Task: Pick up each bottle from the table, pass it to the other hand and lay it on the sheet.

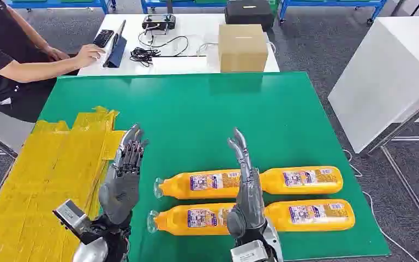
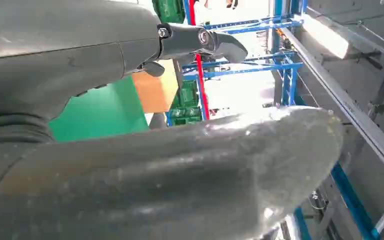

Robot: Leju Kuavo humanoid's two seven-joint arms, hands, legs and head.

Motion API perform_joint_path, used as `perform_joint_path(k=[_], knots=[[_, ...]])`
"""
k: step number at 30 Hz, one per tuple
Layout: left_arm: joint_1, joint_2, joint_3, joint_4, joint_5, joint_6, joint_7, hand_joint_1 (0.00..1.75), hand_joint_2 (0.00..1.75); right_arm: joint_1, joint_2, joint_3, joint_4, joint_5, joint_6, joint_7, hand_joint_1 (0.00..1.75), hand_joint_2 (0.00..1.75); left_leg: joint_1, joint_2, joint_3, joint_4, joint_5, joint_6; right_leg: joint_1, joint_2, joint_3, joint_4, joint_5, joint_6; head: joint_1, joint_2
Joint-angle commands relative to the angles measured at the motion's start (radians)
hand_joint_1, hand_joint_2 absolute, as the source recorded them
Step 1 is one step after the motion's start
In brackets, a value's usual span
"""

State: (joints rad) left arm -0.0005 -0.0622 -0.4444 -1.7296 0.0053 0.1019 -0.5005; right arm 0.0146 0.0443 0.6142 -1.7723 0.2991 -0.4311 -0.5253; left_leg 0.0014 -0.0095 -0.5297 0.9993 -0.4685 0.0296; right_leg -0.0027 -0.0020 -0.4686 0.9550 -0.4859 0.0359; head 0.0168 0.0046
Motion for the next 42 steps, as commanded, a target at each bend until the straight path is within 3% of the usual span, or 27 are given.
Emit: perform_joint_path(k=[1,21,22,23,24,42], knots=[[0.037,-0.034,0.050,-0.004,-0.045,0.101,-0.122,0.00,0.00,0.062,0.029,-0.080,-0.022,-0.088,-0.039,-0.011,0.00,0.00,0.000,0.000,0.000,0.000,0.000,-0.001,0.000,0.000,0.000,0.000,0.000,0.000,0.000,0.000],[0.139,-0.004,0.082,-0.044,-0.025,0.062,-0.198,0.00,0.00,0.189,-0.033,-0.131,-0.070,-0.145,-0.005,-0.125,0.00,0.00,0.000,0.000,0.000,0.000,0.000,-0.001,0.000,0.000,0.000,0.000,0.000,0.000,0.000,0.000],[0.139,-0.004,0.082,-0.044,-0.025,0.062,-0.198,0.12,0.00,0.189,-0.033,-0.131,-0.070,-0.145,-0.005,-0.125,0.00,0.00,0.001,0.000,0.000,0.000,0.000,-0.001,0.001,0.000,0.000,0.000,0.000,0.000,0.000,0.000],[0.153,0.002,0.088,-0.059,-0.024,0.054,-0.198,1.75,0.00,0.209,-0.041,-0.140,-0.075,-0.158,0.003,-0.146,0.21,0.00,0.000,0.000,0.000,0.000,0.000,-0.001,0.000,0.000,0.000,0.000,0.000,0.000,0.000,0.000],[0.153,0.002,0.088,-0.059,-0.024,0.054,-0.198,1.75,0.00,0.209,-0.041,-0.140,-0.075,-0.158,0.003,-0.146,1.75,0.00,0.001,0.001,-0.001,0.000,0.000,-0.001,0.001,0.000,0.000,-0.001,0.001,0.000,0.000,0.000],[0.184,0.010,0.102,-0.094,-0.040,0.030,-0.198,1.75,0.00,0.248,-0.051,-0.170,-0.092,-0.166,0.033,-0.173,1.75,0.00,0.001,-0.001,0.003,-0.003,-0.001,-0.001,0.001,-0.002,0.005,-0.005,0.000,0.000,0.000,0.000]])
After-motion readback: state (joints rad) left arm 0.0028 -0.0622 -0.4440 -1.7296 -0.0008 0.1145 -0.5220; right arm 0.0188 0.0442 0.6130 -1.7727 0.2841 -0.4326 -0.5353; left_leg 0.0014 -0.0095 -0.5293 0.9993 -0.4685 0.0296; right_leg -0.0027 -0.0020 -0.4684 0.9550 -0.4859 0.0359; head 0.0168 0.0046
